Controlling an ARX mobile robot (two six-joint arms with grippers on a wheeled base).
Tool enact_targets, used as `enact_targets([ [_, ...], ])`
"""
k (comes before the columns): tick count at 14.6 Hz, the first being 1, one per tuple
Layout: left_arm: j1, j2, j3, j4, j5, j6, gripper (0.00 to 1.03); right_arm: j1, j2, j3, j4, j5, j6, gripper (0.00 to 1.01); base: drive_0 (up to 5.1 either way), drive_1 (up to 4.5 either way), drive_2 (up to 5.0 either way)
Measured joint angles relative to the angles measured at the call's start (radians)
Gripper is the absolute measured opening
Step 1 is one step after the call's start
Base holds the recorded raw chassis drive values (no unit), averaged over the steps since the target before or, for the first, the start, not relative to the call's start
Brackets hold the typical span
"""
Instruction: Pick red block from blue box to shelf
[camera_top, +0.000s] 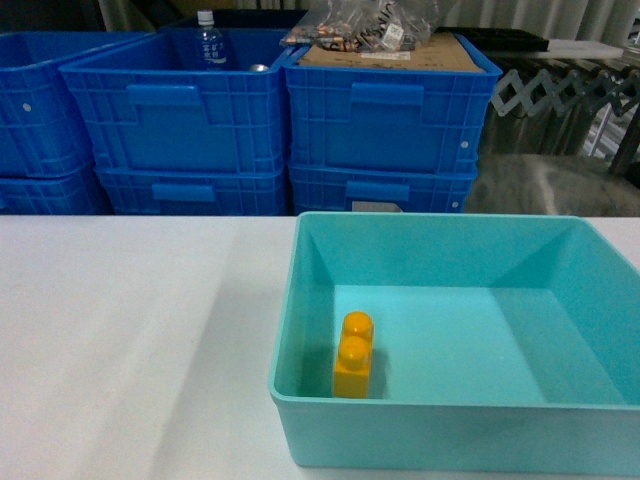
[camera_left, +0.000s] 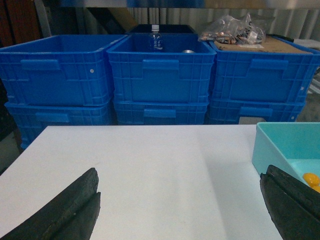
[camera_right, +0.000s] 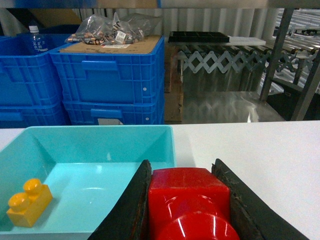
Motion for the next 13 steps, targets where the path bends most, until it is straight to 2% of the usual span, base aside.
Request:
enact_targets([
  [2, 0.0, 0.0, 0.0, 0.0, 0.0, 0.0, 0.98, 0.0, -0.028, 0.0, -0.026, 0.0, 0.0, 0.28, 0.0, 0.0, 0.0],
  [4, 0.0, 0.0, 0.0, 0.0, -0.002, 0.0, 0.98, 0.0, -0.172, 0.001, -0.213, -0.003, 0.0, 0.28, 0.0, 0.0, 0.0],
  [5, 0.0, 0.0, 0.0, 0.0, 0.0, 0.0, 0.98, 0.0, -0.2, 0.003, -0.188, -0.003, 0.0, 0.28, 0.0, 0.0, 0.0],
  [6, 0.0, 0.0, 0.0, 0.0, 0.0, 0.0, 0.98, 0.0, -0.2, 0.0, -0.218, -0.003, 0.0, 0.28, 0.0, 0.0, 0.0],
  [13, 0.002, 0.0, 0.0, 0.0, 0.0, 0.0, 0.98, 0.005, -0.2, 0.0, -0.208, -0.003, 0.0, 0.28, -0.3, -0.29, -0.3],
])
